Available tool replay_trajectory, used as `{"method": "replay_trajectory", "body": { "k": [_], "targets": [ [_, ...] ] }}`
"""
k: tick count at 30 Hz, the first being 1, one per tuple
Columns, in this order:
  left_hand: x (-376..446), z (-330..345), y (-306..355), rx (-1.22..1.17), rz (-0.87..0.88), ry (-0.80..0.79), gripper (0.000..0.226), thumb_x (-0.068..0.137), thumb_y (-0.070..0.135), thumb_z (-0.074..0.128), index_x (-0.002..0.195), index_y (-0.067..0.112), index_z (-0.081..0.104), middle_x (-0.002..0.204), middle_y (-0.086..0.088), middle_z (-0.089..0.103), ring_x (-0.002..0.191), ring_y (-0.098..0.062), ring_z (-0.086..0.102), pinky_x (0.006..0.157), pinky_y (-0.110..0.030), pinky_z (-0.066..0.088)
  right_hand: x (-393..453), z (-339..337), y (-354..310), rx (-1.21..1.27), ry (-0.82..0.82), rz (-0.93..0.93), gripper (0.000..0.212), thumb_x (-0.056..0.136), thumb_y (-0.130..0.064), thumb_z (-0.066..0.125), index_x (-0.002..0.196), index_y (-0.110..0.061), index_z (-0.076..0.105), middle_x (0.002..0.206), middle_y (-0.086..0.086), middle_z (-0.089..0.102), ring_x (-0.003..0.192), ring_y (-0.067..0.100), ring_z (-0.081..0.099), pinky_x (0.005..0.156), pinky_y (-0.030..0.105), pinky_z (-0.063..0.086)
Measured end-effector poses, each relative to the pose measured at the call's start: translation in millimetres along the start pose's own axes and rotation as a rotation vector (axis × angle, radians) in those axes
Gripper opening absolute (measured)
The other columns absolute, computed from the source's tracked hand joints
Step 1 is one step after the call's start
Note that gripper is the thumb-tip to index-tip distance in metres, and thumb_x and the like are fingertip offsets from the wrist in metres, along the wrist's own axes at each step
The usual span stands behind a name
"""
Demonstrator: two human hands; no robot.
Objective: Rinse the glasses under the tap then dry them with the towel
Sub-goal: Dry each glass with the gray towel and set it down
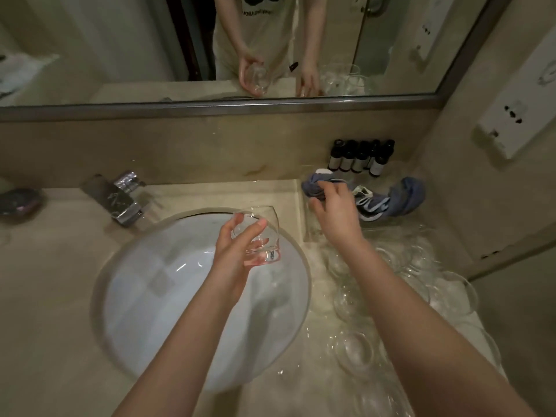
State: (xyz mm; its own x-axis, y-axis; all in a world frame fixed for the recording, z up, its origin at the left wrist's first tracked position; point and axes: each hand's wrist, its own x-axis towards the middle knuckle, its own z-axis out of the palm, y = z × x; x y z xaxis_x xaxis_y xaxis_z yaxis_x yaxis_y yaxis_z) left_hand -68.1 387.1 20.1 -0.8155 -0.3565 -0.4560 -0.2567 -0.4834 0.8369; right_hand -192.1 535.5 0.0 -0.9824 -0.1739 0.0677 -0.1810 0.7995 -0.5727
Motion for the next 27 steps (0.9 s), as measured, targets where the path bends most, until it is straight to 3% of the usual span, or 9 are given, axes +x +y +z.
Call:
{"method": "replay_trajectory", "body": {
  "k": [4, 8, 10, 11, 14, 17, 20, 23, 27],
  "targets": [
    [14.4, -3.0, -3.4, 0.027, -0.017, 0.009, 0.063, 0.062, 0.032, 0.08, 0.118, 0.033, 0.05, 0.12, -0.006, 0.06, 0.11, -0.027, 0.064, 0.096, -0.056, 0.051, 30.1, 17.0, 16.4, -0.379, -0.029, -0.061, 0.064, 0.095, -0.037, 0.054, 0.151, -0.02, 0.027, 0.146, 0.019, 0.034, 0.131, 0.036, 0.032, 0.105, 0.044, 0.026],
    [24.2, -7.5, -6.2, 0.051, -0.023, 0.005, 0.069, 0.055, 0.035, 0.085, 0.116, 0.036, 0.053, 0.119, -0.009, 0.059, 0.108, -0.028, 0.065, 0.096, -0.059, 0.049, 43.6, 27.0, 23.4, -0.509, -0.039, -0.074, 0.066, 0.095, -0.038, 0.052, 0.153, -0.023, 0.022, 0.142, 0.019, 0.04, 0.131, 0.035, 0.035, 0.111, 0.053, 0.015],
    [27.6, -9.3, -6.8, 0.057, -0.023, 0.002, 0.067, 0.058, 0.034, 0.084, 0.117, 0.036, 0.053, 0.116, -0.008, 0.06, 0.102, -0.025, 0.066, 0.097, -0.059, 0.049, 46.5, 29.0, 30.1, -0.565, -0.016, -0.093, 0.063, 0.093, -0.036, 0.057, 0.149, -0.024, 0.031, 0.132, 0.018, 0.048, 0.123, 0.035, 0.043, 0.108, 0.059, 0.018],
    [29.3, -10.6, -6.6, 0.056, -0.025, 0.006, 0.064, 0.06, 0.032, 0.081, 0.117, 0.036, 0.053, 0.116, -0.007, 0.06, 0.098, -0.022, 0.067, 0.097, -0.058, 0.049, 47.6, 29.4, 33.5, -0.584, 0.016, -0.119, 0.063, 0.088, -0.032, 0.066, 0.145, -0.023, 0.04, 0.123, 0.019, 0.054, 0.113, 0.036, 0.05, 0.102, 0.059, 0.027],
    [32.3, -13.2, -5.3, 0.056, -0.025, -0.003, 0.064, 0.062, 0.032, 0.078, 0.12, 0.035, 0.051, 0.116, -0.006, 0.061, 0.092, -0.019, 0.068, 0.099, -0.053, 0.049, 52.0, 26.9, 36.1, -0.602, 0.078, -0.155, 0.06, 0.071, -0.019, 0.082, 0.127, -0.019, 0.059, 0.101, 0.018, 0.063, 0.094, 0.036, 0.057, 0.081, 0.05, 0.041],
    [30.7, -18.5, -3.5, 0.056, -0.014, -0.017, 0.069, 0.062, 0.031, 0.078, 0.125, 0.033, 0.049, 0.116, -0.007, 0.06, 0.091, -0.019, 0.068, 0.093, -0.047, 0.052, 49.8, 21.8, 25.8, -0.485, 0.104, -0.116, 0.044, 0.086, -0.021, 0.068, 0.128, -0.02, 0.055, 0.11, 0.012, 0.063, 0.106, 0.033, 0.052, 0.084, 0.046, 0.032],
    [25.4, -26.3, 0.0, 0.024, -0.014, -0.023, 0.066, 0.063, 0.029, 0.079, 0.122, 0.032, 0.051, 0.115, -0.009, 0.061, 0.095, -0.024, 0.065, 0.098, -0.058, 0.048, 40.3, 12.4, 8.4, -0.307, 0.135, -0.05, 0.042, 0.095, -0.029, 0.054, 0.136, -0.023, 0.048, 0.124, 0.007, 0.058, 0.118, 0.03, 0.045, 0.09, 0.044, 0.027],
    [16.8, -35.9, 6.7, 0.0, -0.001, -0.018, 0.064, 0.062, 0.029, 0.08, 0.119, 0.032, 0.052, 0.108, -0.007, 0.063, 0.092, -0.022, 0.065, 0.097, -0.056, 0.05, 25.4, -5.5, -17.6, -0.058, 0.167, -0.045, 0.044, 0.096, -0.027, 0.053, 0.139, -0.023, 0.044, 0.131, 0.005, 0.055, 0.122, 0.029, 0.043, 0.097, 0.047, 0.027],
    [-0.1, -54.0, 22.0, -0.013, 0.029, -0.042, 0.082, 0.056, 0.033, 0.085, 0.13, 0.026, 0.05, 0.099, -0.002, 0.065, 0.092, -0.023, 0.066, 0.078, -0.045, 0.049, 3.2, -32.8, -59.8, 0.29, 0.289, -0.046, 0.045, 0.095, -0.026, 0.058, 0.137, -0.022, 0.046, 0.128, 0.002, 0.058, 0.119, 0.028, 0.049, 0.103, 0.054, 0.034]
  ]
}}
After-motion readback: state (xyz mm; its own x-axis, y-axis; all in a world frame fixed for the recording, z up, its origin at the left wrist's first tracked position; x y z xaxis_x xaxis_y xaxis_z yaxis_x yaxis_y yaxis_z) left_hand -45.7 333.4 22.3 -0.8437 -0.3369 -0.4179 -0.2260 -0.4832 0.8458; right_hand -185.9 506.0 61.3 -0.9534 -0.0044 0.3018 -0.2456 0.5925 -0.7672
